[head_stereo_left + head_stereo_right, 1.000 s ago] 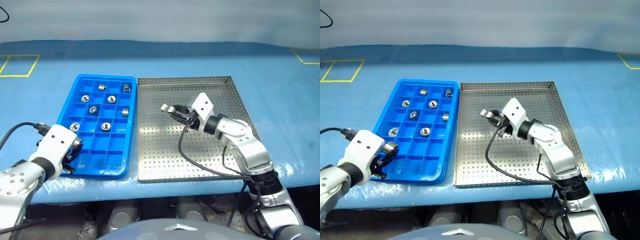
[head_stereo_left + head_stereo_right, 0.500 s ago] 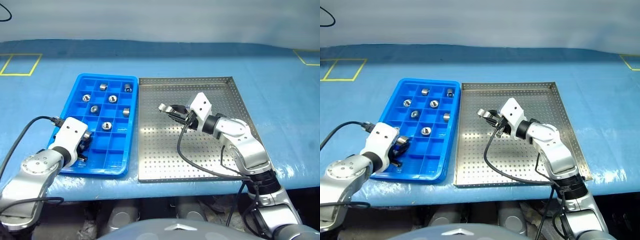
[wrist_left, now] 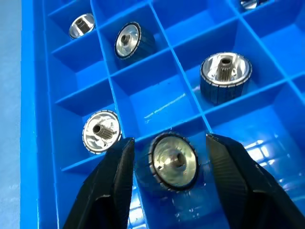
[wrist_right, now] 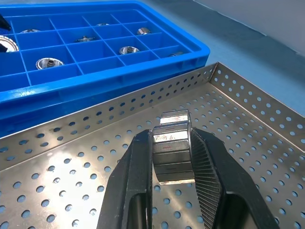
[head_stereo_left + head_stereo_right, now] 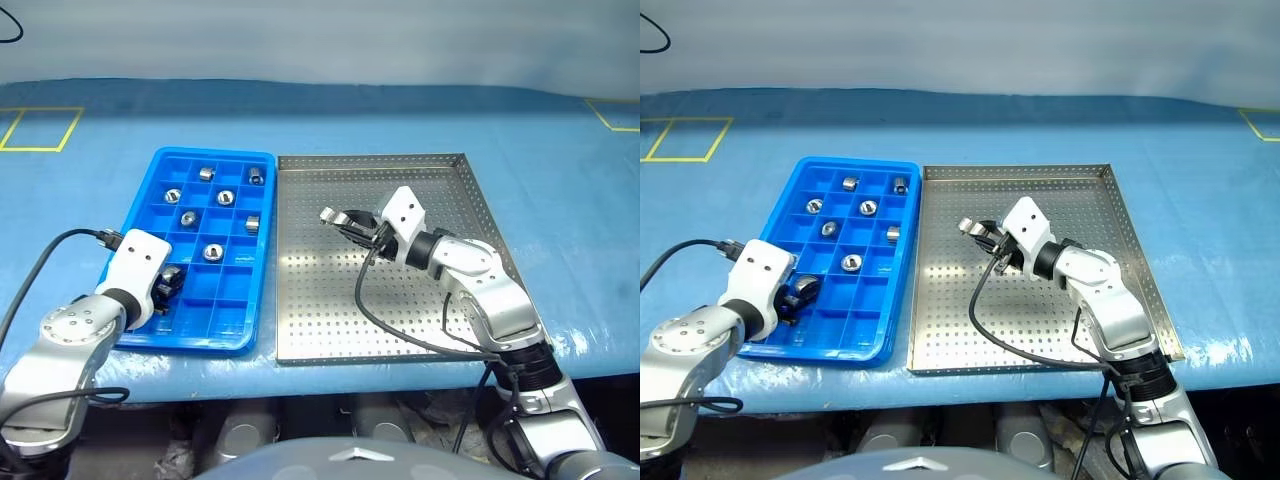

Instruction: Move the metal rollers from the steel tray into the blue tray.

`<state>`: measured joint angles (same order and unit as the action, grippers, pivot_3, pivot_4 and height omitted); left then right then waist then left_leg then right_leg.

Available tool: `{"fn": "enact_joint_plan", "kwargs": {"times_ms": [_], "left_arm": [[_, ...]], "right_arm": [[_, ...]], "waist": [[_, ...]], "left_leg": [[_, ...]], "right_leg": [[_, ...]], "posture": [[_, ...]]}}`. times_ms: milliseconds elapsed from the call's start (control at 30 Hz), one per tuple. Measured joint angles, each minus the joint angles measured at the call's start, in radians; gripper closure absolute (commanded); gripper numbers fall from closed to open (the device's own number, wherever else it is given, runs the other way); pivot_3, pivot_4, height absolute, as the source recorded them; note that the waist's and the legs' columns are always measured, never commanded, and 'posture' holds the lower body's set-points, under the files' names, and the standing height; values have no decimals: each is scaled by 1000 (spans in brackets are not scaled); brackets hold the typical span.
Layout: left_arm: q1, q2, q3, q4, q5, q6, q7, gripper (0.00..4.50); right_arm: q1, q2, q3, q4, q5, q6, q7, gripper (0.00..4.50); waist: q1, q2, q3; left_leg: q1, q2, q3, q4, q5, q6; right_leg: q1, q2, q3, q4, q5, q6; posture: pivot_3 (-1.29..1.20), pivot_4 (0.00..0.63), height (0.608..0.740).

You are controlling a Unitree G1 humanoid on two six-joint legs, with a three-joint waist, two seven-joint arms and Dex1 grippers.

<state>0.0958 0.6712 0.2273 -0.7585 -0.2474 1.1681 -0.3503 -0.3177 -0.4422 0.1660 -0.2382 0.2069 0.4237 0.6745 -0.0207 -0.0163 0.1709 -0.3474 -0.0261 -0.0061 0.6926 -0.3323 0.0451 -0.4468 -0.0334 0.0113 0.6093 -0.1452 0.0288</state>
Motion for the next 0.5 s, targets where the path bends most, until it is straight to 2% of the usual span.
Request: {"fn": "enact_joint_plan", "kwargs": {"times_ms": [133, 267, 433, 500], "left_arm": [[-16, -23, 16, -33, -34, -25, -24, 1993], [-93, -150, 62, -40, -149, -163, -90, 1993], [-159, -245, 58, -1, -264, -342, -176, 1993], [-181, -268, 38, 55, -311, -378, -221, 1993]], "right_arm": [[1, 0, -1, 0, 0, -1, -1, 3696], [20, 9, -31, -10, 25, -5, 0, 3696], [52, 28, -100, -63, 122, -3, 11, 3696], [84, 37, -150, -98, 216, 8, 37, 3696]], "waist": [[0, 0, 0], [2, 0, 0], [-9, 0, 0], [-15, 1, -1]], "left_leg": [[0, 0, 0, 0, 0, 0], [0, 0, 0, 1, 0, 0], [0, 0, 0, 1, 0, 0], [0, 0, 0, 1, 0, 0]], "right_leg": [[0, 0, 0, 0, 0, 0], [1, -1, 0, 0, 0, 0], [1, 0, 0, 0, 0, 0], [1, 0, 0, 0, 0, 0]], "posture": [[-58, 150, 740], [-90, 150, 740], [-136, 150, 740], [-153, 150, 740]]}}
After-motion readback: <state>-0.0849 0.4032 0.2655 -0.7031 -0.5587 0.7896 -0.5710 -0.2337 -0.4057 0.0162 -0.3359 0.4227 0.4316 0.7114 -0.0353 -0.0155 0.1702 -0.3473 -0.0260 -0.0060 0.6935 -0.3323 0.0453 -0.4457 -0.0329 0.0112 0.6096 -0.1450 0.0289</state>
